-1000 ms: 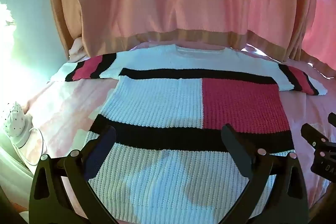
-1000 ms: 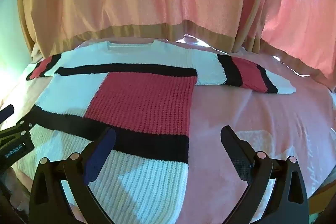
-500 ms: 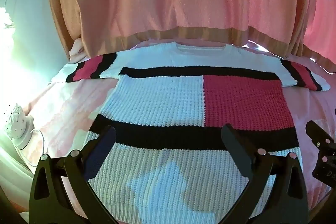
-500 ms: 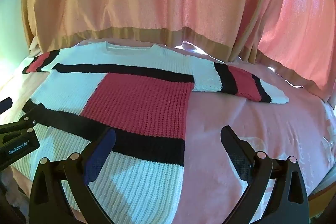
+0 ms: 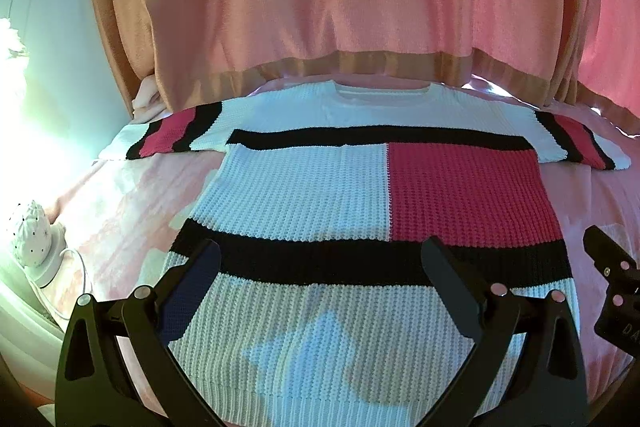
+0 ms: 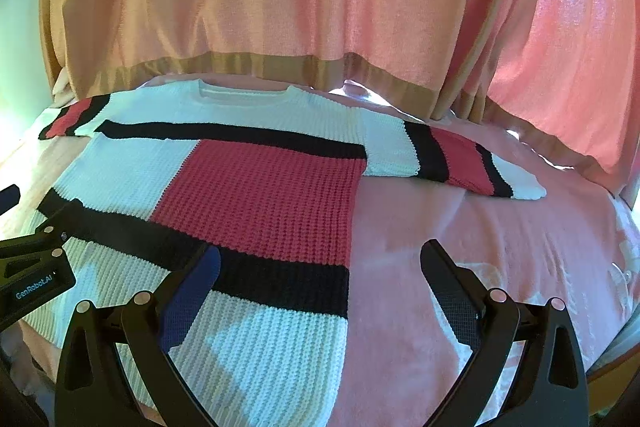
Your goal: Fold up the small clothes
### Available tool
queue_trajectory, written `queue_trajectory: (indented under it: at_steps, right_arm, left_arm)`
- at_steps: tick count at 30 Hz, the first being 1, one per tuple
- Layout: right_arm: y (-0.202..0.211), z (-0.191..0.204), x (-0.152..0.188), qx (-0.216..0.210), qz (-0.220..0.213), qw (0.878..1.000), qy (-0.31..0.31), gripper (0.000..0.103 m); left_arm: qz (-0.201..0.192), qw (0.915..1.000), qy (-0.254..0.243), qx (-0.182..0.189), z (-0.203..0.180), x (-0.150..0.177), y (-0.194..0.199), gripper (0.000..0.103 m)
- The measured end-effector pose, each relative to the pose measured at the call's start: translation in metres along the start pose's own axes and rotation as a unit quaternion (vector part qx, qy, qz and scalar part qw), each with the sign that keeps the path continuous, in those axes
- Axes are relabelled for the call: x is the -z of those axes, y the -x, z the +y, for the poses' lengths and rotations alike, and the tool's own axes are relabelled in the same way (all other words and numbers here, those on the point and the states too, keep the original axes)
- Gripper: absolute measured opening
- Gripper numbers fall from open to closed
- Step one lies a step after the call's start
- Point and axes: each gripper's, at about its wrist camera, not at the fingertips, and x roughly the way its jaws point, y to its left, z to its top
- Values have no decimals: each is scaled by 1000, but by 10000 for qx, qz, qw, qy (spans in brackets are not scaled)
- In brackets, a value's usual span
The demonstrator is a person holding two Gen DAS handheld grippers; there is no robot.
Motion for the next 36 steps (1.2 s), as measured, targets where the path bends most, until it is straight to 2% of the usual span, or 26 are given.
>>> queue_trajectory:
  at_steps: [16, 36]
  right_arm:
    - [0, 9, 0, -64, -40, 9999, -79, 98]
    - [-2, 13, -1, -120, 2, 9998, -136, 98]
  left_arm:
    - [50, 9999, -30, 108, -13, 2, 0, 98]
    - [57, 10000, -1, 67, -16, -1, 0, 98]
